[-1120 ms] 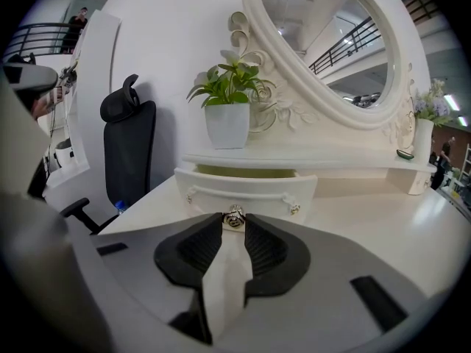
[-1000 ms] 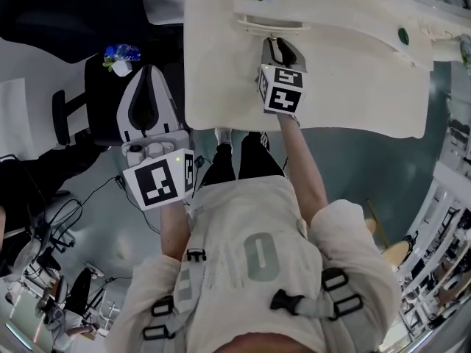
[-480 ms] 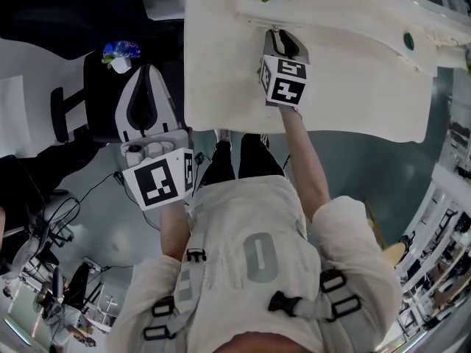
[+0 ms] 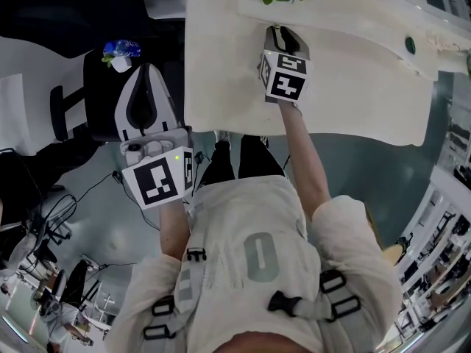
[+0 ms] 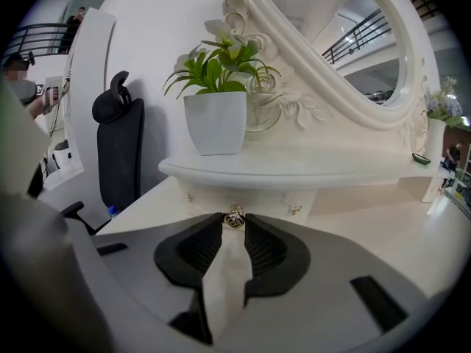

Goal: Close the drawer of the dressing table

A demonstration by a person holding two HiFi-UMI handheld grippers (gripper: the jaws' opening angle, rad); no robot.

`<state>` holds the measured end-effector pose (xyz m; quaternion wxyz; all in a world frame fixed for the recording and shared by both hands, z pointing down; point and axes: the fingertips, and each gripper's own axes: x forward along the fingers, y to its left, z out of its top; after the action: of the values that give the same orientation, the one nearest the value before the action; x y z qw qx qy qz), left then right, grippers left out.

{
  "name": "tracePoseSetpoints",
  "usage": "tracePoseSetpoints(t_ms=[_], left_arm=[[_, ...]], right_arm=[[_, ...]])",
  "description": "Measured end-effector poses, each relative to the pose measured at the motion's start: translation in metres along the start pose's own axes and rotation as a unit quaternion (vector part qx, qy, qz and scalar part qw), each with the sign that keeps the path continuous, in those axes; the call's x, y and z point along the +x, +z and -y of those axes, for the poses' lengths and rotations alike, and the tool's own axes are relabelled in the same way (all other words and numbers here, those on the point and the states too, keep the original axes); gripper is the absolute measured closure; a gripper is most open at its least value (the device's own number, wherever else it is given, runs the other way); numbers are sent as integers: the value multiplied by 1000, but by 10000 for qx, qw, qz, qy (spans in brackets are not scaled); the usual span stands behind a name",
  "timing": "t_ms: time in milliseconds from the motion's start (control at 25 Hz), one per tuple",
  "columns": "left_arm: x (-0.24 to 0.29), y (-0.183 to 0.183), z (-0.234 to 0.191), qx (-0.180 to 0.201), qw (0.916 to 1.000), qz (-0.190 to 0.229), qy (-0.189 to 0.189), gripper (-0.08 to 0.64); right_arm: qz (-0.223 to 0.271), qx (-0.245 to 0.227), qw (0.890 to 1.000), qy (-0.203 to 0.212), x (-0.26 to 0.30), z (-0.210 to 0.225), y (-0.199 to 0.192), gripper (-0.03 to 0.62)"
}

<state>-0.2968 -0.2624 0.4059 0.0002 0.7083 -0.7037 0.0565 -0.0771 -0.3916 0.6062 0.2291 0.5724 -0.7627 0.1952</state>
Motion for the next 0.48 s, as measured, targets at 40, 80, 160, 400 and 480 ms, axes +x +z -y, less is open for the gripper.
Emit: tracePoseSetpoints(t_ms=[40, 80, 160, 400, 480], left_arm=[[0, 0, -1, -3, 10000, 8, 7, 540], [1, 1, -1, -5, 10000, 15, 13, 540], [1, 1, -1, -7, 10000, 29, 19, 540], [-4, 7, 4, 1, 10000, 74, 4, 540], [-8, 10, 5, 2, 9999, 102, 12, 540]], right_arm=[[0, -1, 10000, 0, 0, 0, 0, 488], [1, -2, 10000, -3, 0, 0, 0, 488], [7, 9, 10000, -14, 1, 0, 0, 488], [-9, 111, 9999, 66, 1, 1, 0, 485], [-18, 120, 9999, 103, 0, 1, 1, 482]])
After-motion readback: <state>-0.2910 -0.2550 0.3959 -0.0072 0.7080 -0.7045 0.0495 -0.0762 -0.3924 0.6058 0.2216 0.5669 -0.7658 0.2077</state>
